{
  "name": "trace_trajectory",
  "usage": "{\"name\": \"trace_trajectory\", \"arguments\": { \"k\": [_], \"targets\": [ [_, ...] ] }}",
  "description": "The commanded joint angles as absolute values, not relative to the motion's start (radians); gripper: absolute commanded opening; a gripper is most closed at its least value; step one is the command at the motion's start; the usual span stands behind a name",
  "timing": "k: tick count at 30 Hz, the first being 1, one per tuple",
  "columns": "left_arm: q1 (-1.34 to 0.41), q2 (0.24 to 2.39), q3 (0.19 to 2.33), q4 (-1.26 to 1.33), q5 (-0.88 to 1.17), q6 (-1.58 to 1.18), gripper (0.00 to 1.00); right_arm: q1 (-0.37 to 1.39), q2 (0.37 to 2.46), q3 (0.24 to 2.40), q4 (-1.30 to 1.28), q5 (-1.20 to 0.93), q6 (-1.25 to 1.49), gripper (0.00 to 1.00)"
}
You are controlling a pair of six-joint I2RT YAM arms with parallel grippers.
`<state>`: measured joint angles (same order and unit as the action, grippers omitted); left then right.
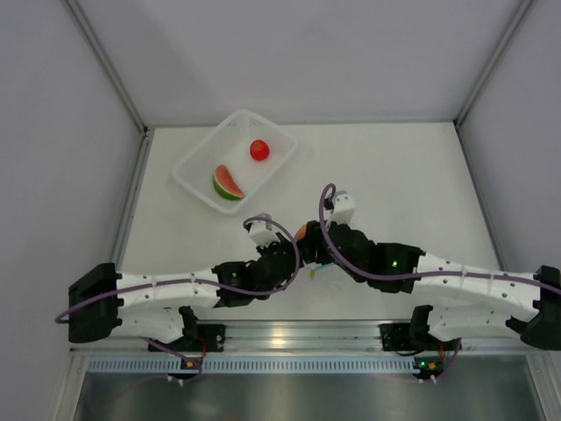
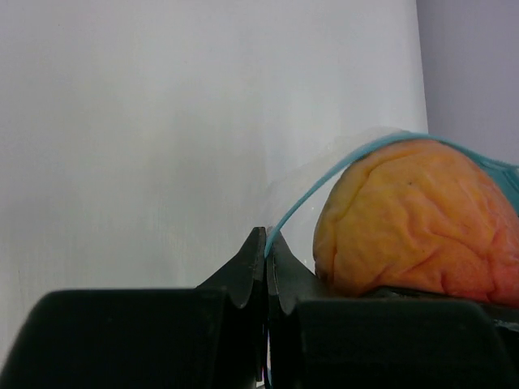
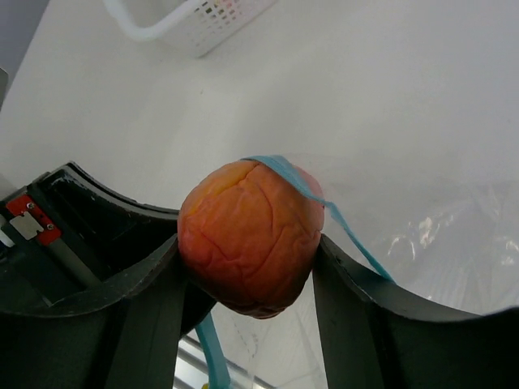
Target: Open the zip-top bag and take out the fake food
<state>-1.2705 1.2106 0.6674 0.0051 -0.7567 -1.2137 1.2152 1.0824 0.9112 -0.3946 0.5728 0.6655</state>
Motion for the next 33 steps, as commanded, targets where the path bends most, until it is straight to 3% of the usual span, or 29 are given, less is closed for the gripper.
{"name": "trace_trajectory", "arguments": {
  "k": [1, 9, 14, 19, 33],
  "targets": [
    [-1.269, 1.212, 0.663, 0.043, -0.713, -1.209, 0.0, 1.212, 1.043, 0.894, -0.169, 0.565, 0.63, 0.36],
    [-1.261, 1.22, 0.603, 0.141, -0.67, -1.241, 0.0, 1.183, 1.008, 0.835, 0.109, 0.552, 0.683, 0.34],
    [-1.249, 1.212, 0.589, 0.143, -0.669, -1.249, 0.0, 1.16, 1.064, 0.906, 0.071, 0.571, 0.658, 0.34],
    [-1.244, 1.166, 0.548, 0.141, -0.68, -1.252, 0.0, 1.05, 1.143, 1.002, 0.025, 0.447, 0.611, 0.34],
    [-1.213, 1.055, 0.492, 0.061, -0.715, -1.262, 0.0, 0.807, 1.658, 1.483, -0.078, 0.27, 0.362, 0.36]
  ]
}}
